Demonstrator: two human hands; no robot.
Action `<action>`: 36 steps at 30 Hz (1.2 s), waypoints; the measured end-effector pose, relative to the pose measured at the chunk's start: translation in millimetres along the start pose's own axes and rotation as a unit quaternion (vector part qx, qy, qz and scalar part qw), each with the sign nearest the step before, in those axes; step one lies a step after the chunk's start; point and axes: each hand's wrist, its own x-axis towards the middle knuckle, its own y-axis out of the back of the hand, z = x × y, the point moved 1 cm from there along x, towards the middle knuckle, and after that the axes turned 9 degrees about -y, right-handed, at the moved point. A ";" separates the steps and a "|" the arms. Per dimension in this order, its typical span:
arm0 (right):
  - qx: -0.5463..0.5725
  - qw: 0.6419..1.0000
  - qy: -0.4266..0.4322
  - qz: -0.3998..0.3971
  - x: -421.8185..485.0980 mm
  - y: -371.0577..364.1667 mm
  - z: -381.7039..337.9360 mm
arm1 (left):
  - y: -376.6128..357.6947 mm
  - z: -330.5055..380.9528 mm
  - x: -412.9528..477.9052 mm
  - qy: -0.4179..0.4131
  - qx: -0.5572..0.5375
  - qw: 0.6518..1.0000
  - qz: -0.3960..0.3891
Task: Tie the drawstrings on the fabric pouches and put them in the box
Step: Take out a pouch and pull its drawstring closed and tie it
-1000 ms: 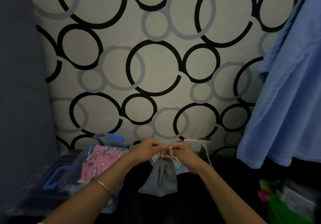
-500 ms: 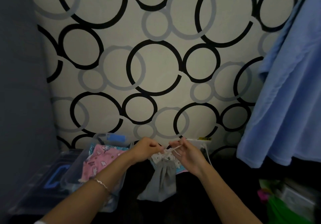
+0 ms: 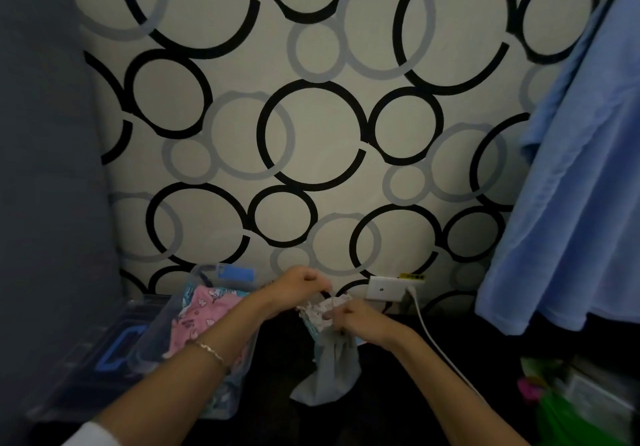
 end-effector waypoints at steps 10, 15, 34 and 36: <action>0.179 0.982 0.029 -0.059 -15.1 4.0 -3.1 | -28.7 -14.1 4.5 0.006 0.140 0.978 0.156; 0.215 0.973 0.037 -0.069 -14.5 3.9 0.3 | -31.2 -14.0 -4.1 0.005 0.050 0.998 -0.025; 0.247 0.960 0.051 0.123 -20.4 6.3 6.3 | -1.5 -42.6 -15.1 -0.006 0.204 0.978 0.042; 0.240 0.959 0.062 0.138 -17.1 -1.2 3.8 | -0.3 -37.6 -17.1 0.002 0.296 0.955 0.002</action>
